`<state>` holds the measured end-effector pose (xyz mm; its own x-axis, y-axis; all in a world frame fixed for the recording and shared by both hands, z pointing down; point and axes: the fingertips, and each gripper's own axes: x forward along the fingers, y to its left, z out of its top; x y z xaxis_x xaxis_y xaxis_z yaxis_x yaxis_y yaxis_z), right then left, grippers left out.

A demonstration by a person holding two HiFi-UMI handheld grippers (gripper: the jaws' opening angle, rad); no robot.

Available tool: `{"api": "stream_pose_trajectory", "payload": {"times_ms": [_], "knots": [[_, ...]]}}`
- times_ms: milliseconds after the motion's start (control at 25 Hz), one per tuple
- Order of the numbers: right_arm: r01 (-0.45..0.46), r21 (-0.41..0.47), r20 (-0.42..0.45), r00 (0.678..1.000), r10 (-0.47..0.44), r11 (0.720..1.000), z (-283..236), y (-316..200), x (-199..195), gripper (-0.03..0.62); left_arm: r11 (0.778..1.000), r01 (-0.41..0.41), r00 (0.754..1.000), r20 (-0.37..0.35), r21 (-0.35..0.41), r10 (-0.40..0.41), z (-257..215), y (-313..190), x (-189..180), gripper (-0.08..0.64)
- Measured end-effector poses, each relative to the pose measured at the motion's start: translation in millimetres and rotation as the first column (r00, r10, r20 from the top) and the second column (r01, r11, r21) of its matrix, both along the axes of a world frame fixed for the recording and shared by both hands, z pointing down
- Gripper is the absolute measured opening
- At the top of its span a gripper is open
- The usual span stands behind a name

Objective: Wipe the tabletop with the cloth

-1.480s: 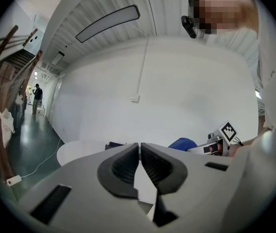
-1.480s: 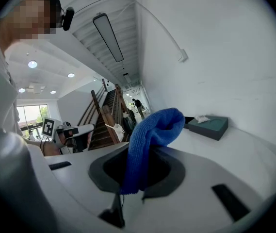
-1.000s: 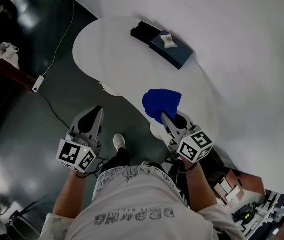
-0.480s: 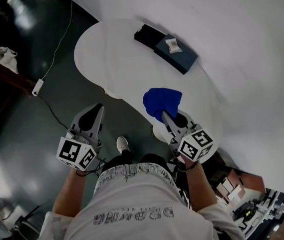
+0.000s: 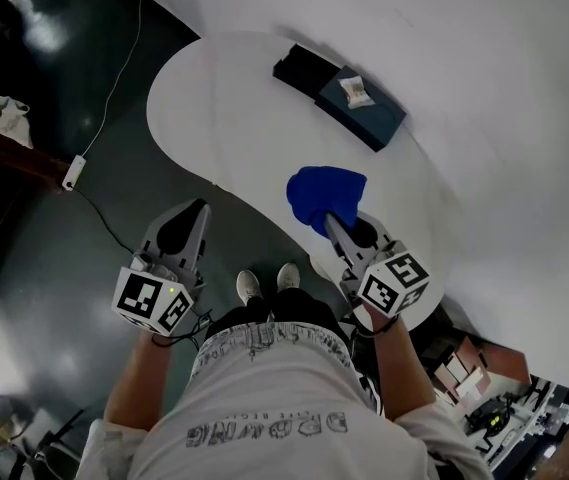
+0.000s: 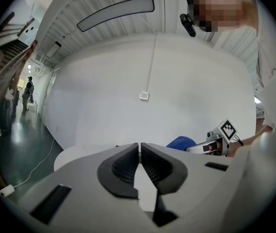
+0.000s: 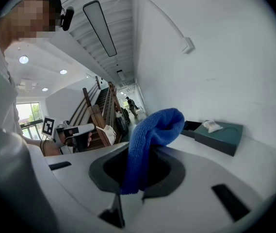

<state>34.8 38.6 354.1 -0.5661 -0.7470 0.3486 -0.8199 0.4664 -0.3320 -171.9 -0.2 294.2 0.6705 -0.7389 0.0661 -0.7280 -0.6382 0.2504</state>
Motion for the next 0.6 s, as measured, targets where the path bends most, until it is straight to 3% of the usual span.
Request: {"api": "stream_pose_trajectory", "payload": {"times_ms": [600], "knots": [[0.087, -0.019, -0.025, 0.996, -0.087, 0.996, 20.1, -94.9, 3.3, 0.061, 0.996, 0.060, 0.997, 0.045, -0.060, -0.057, 23.4, -64.0, 12.9, 0.031]]}}
